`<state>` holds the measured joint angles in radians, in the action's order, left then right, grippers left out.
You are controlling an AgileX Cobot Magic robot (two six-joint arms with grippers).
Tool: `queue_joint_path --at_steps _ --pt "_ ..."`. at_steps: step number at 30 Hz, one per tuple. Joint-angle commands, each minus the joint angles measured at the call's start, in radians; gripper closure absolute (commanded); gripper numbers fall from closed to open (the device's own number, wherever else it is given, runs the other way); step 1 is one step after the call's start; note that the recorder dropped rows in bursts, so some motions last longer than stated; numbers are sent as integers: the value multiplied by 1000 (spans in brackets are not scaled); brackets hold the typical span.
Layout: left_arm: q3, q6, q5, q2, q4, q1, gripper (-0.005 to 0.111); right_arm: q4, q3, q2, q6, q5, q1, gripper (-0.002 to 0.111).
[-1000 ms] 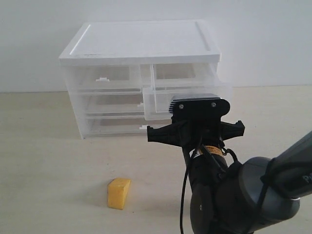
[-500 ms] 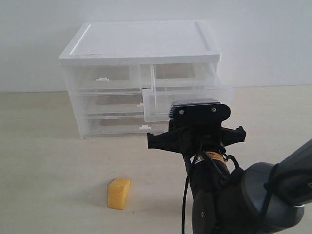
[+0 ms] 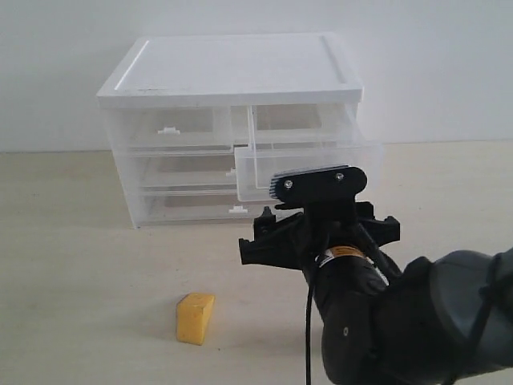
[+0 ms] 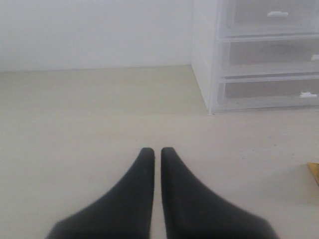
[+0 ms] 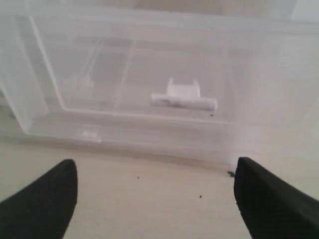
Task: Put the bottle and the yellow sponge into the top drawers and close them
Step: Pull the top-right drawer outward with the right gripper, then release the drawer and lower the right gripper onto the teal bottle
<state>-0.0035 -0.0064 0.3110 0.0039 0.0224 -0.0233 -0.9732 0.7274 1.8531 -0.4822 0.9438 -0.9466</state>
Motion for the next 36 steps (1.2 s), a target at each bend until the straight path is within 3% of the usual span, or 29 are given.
queue_joint_path --at_steps 1,7,15,23,27,30,36 --pt "4 6 -3 -4 -4 2 103 -23 -43 -74 -46 -120 -1 31" --pt "4 6 -3 -4 -4 2 103 -21 -98 -198 -264 -340 -1 56" --pt "4 6 -3 -4 -4 2 103 -12 -109 -389 -434 -576 -1 108" --pt "4 6 -3 -4 -4 2 103 -12 -109 -517 -607 -944 11 108" --pt "4 6 -3 -4 -4 2 103 78 -61 -526 -592 -1296 123 108" --pt "4 6 -3 -4 -4 2 103 403 41 -526 -323 -1656 194 108" --pt "4 6 -3 -4 -4 2 103 868 208 -526 -24 -1987 200 108"
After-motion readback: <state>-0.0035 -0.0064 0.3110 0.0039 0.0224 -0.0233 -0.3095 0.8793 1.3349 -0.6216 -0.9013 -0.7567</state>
